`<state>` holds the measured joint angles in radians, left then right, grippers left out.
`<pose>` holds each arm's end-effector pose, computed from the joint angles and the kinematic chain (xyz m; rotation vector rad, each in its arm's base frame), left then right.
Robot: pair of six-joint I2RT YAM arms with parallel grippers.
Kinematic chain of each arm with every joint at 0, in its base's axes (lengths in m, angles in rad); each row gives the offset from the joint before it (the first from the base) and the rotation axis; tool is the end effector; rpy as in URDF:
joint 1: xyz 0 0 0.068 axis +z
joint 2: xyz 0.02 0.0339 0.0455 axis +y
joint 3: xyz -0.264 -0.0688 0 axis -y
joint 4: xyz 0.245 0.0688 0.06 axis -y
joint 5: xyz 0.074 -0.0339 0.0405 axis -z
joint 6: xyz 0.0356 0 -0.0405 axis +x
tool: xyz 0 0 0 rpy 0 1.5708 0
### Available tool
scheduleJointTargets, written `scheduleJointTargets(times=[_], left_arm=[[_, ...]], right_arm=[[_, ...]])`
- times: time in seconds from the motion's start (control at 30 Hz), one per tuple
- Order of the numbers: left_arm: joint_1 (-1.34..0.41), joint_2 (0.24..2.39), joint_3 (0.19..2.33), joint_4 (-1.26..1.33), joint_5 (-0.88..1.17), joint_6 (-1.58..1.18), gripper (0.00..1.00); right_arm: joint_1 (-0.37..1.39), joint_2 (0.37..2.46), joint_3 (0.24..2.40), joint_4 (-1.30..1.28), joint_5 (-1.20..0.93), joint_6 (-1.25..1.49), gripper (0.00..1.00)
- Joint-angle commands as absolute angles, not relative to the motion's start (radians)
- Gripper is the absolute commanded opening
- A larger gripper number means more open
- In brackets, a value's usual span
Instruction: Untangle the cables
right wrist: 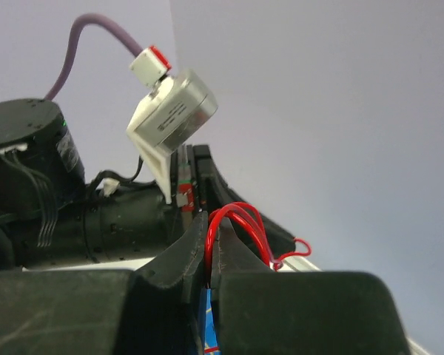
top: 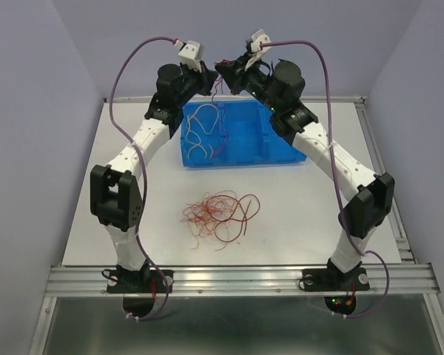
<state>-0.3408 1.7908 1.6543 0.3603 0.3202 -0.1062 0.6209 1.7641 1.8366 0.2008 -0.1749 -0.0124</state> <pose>0.4049 -0.1555 0.4212 0.4311 1.3142 -0.5900 0.3345 0.2469 0.4796 -0.5559 1.2064 0.6317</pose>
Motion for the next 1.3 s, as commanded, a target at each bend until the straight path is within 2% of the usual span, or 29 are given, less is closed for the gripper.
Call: scheduleJointTargets(times=[0.0,0.27,0.87,1.1,1.27], left_arm=[[-0.341,1.857,1.710,0.406,0.341,-0.132,0.00],[-0.341,1.999,1.795,0.394,0.311,-0.133,0.00],[-0.351,2.043,1.784,0.382,0.350,-0.133,0.00],[-0.388,2.025,1.689,0.371,0.359,-0.077,0.00],[-0.428,2.051,1.666,0.312,0.336,-0.058,0.00]], right_arm=[[0.505,1.782,1.804,0.376,-0.317,0.096,0.01],[0.399,1.835,1.704,0.477,-0.411,0.176,0.01],[0.296,1.885,1.517,0.572,-0.485,0.236,0.01],[0.296,1.873,1.353,0.578,-0.405,0.287,0.01],[0.313,1.923,1.351,0.462,-0.345,0.314,0.01]])
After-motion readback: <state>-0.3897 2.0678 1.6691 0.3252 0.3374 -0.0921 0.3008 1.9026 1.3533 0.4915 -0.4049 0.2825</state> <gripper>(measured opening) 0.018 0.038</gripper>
